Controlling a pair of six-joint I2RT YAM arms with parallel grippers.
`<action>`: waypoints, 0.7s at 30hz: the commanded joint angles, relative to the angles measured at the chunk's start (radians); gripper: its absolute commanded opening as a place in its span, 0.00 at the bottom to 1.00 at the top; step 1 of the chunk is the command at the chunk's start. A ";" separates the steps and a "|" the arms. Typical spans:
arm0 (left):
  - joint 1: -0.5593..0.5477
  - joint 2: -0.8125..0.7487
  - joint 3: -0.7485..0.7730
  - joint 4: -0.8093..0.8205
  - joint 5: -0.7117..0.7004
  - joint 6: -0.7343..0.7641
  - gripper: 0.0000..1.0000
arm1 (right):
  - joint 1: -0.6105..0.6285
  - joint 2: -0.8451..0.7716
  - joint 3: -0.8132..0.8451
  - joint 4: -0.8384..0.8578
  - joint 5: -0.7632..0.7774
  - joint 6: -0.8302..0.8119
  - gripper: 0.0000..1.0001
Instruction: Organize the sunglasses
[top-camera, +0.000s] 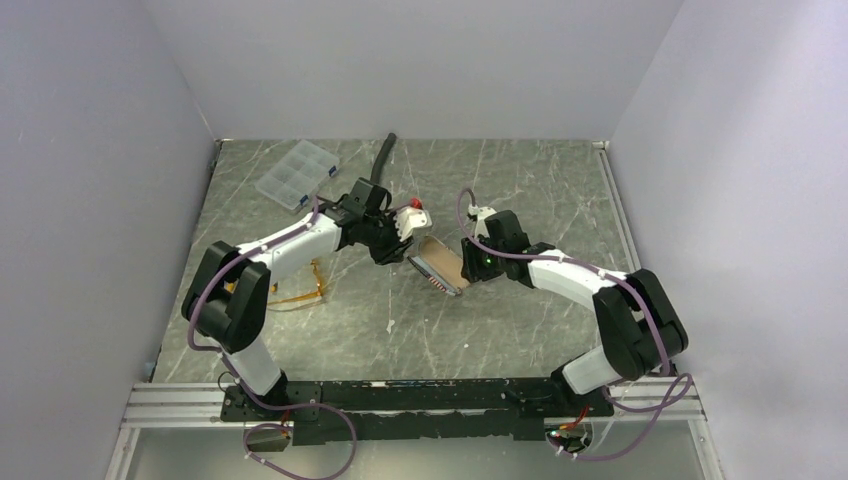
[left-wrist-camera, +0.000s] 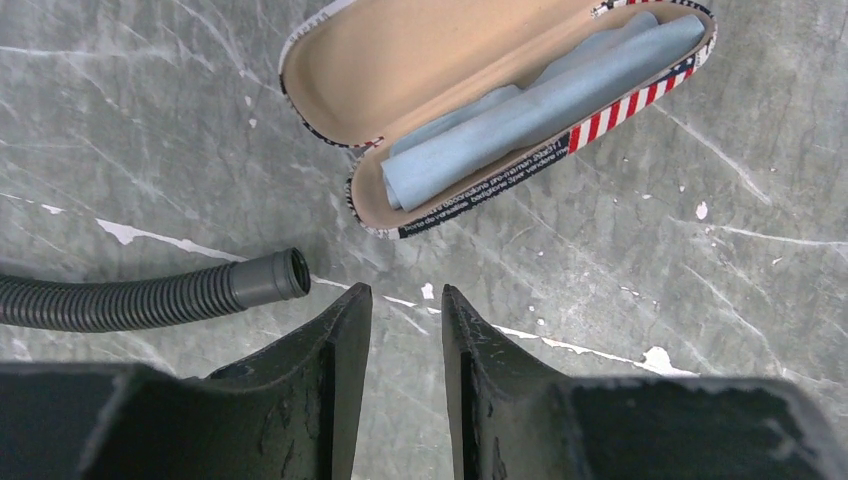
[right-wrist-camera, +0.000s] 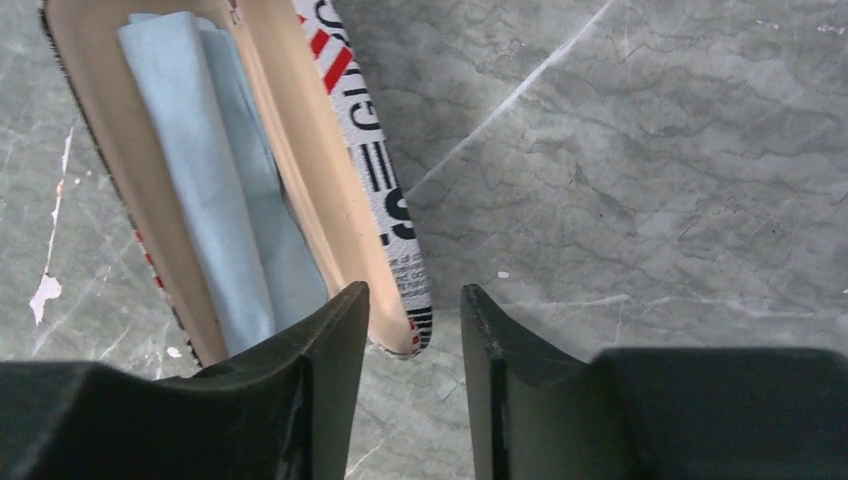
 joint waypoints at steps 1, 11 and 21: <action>0.002 -0.035 -0.014 0.016 0.044 -0.028 0.38 | -0.023 0.024 -0.004 0.086 -0.060 0.003 0.41; 0.004 -0.068 -0.035 0.020 0.050 -0.026 0.38 | -0.024 0.022 0.000 0.097 -0.104 -0.041 0.13; 0.013 -0.151 -0.071 0.007 0.048 -0.007 0.39 | 0.084 -0.107 -0.025 0.129 0.086 -0.112 0.00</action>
